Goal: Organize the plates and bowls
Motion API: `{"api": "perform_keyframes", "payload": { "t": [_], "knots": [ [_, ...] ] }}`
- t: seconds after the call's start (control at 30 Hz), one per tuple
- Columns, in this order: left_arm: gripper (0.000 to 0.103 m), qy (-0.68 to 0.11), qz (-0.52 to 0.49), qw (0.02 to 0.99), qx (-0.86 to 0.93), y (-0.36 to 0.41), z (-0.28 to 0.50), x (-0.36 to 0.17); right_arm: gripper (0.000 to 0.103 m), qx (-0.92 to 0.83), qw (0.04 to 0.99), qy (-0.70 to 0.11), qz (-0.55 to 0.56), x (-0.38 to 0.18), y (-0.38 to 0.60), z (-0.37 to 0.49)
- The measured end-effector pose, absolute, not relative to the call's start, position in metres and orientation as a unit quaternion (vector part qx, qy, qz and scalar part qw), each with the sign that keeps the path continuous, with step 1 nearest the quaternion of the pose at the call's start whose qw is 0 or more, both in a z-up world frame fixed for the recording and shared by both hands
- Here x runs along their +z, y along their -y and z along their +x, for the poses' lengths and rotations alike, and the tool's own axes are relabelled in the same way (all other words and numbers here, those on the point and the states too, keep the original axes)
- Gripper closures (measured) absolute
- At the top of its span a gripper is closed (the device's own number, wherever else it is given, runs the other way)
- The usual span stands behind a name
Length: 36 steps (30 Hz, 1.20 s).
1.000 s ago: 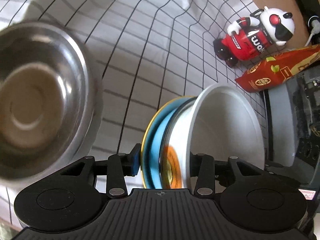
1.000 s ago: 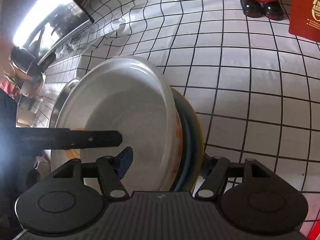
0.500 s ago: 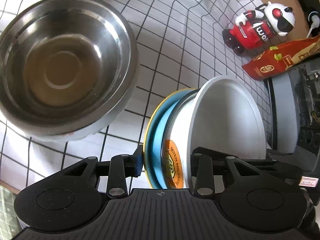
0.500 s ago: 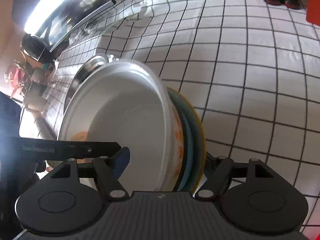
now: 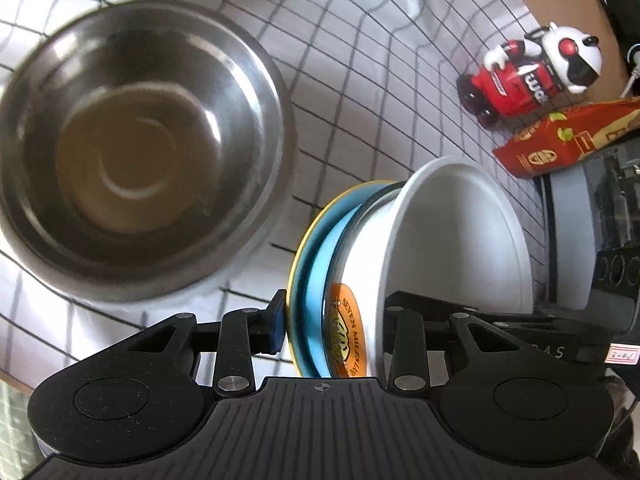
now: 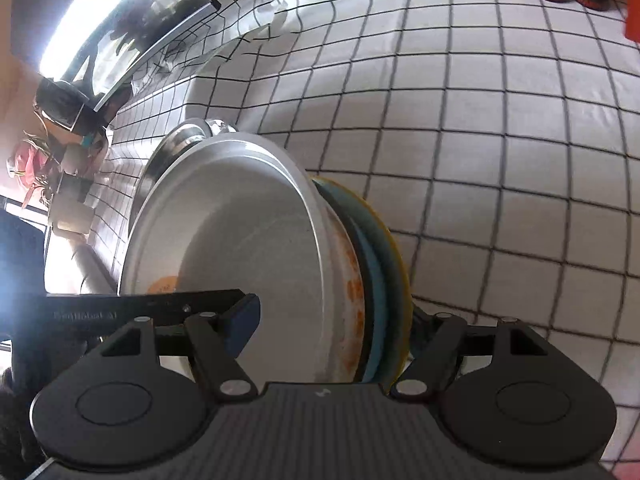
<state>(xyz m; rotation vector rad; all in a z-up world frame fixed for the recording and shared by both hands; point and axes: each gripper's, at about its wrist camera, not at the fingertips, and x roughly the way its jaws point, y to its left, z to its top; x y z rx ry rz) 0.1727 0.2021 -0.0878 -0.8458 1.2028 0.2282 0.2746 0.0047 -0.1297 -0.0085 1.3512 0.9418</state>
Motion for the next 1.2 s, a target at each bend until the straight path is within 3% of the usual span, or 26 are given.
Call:
{"api": "perform_keyframes", "payload": {
  "t": [0.13,0.43,0.6,0.67,0.8,0.97,1.0,1.07,1.2],
  "knots": [
    [0.064,-0.546,-0.39,0.733,0.111,-0.211,0.172,-0.088,0.029,0.422,0.689,-0.589,-0.017,-0.127,-0.016,0.274],
    [0.064,-0.562,-0.392,0.719,0.114,-0.211,0.176,-0.088,0.029,0.369,0.788,-0.464,-0.168,-0.106,-0.022,0.252],
    [0.062,-0.568,-0.381,0.723,0.097,-0.208,0.176,-0.089,0.028,0.346,0.831,-0.403,-0.164,-0.102,-0.012,0.241],
    [0.06,-0.565,-0.396,0.718,0.095,-0.211,0.175,-0.09,0.028,0.38,0.797,-0.439,-0.169,-0.105,-0.015,0.244],
    [0.058,-0.547,-0.428,0.714,0.092,-0.217,0.168,-0.094,0.03,0.404,0.73,-0.546,-0.071,-0.122,-0.011,0.266],
    [0.057,-0.541,-0.388,0.74,0.097,-0.204,0.168,-0.091,0.046,0.41,0.704,-0.58,-0.011,-0.129,-0.004,0.282],
    [0.055,-0.543,-0.378,0.743,0.1,-0.2,0.17,-0.091,0.047,0.411,0.703,-0.581,-0.012,-0.128,-0.004,0.281],
    [0.041,-0.539,-0.37,0.751,0.096,-0.195,0.174,-0.091,0.048,0.412,0.702,-0.581,-0.021,-0.129,-0.004,0.279],
    [0.036,-0.519,-0.373,0.764,0.083,-0.193,0.17,-0.093,0.048,0.414,0.696,-0.586,-0.027,-0.131,-0.006,0.276]
  ]
}}
